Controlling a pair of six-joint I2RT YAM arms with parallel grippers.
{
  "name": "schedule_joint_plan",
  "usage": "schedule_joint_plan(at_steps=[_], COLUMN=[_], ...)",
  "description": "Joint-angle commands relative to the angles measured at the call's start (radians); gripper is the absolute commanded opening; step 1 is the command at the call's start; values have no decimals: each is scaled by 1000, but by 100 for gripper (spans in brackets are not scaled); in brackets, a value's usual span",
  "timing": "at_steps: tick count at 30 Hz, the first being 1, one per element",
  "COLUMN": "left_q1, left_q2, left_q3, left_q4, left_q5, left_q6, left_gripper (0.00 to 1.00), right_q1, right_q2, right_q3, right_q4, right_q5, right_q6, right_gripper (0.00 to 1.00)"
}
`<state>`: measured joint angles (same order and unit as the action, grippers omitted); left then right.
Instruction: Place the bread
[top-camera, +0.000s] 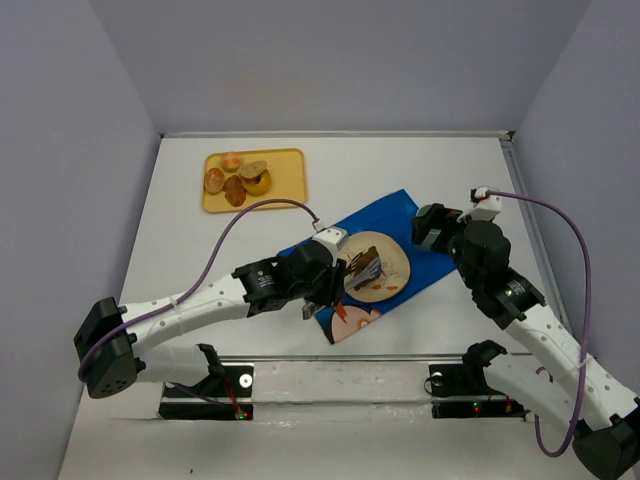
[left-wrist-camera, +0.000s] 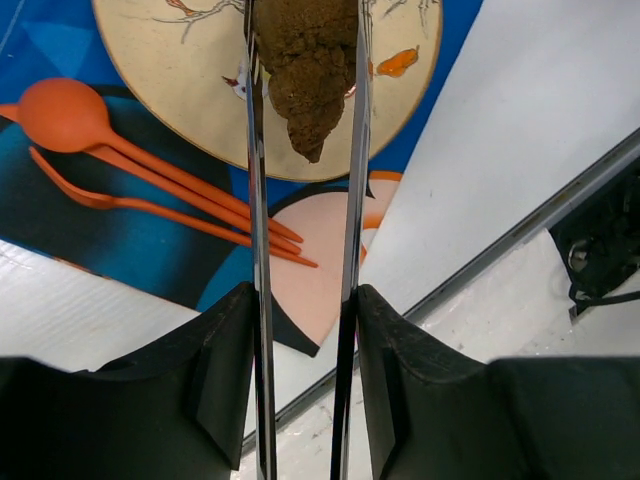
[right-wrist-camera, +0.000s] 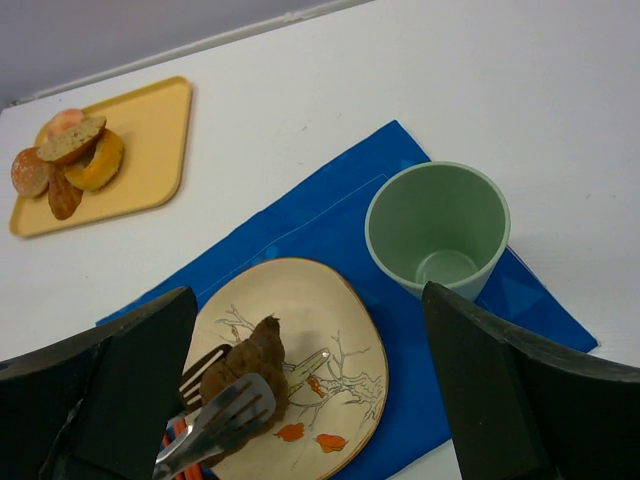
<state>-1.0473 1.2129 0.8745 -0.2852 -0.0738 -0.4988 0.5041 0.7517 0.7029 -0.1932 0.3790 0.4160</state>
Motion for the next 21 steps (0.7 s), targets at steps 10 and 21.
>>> schedule_joint_plan(at_steps=[10,21], left_q1=[-25,-25], left_q2=[-19,-64], left_q3=[38,135], left_q4=[17,-208], left_q5=[-47,-395], left_q6=[-29,-177], left_gripper=[70,61], right_q1=[-4,-4], right_q2=[-18,-15], right_q3=[-10,-8], right_q4=[24,21], right_q5=[-3,1], right_q6=[10,7], right_gripper=[100,100])
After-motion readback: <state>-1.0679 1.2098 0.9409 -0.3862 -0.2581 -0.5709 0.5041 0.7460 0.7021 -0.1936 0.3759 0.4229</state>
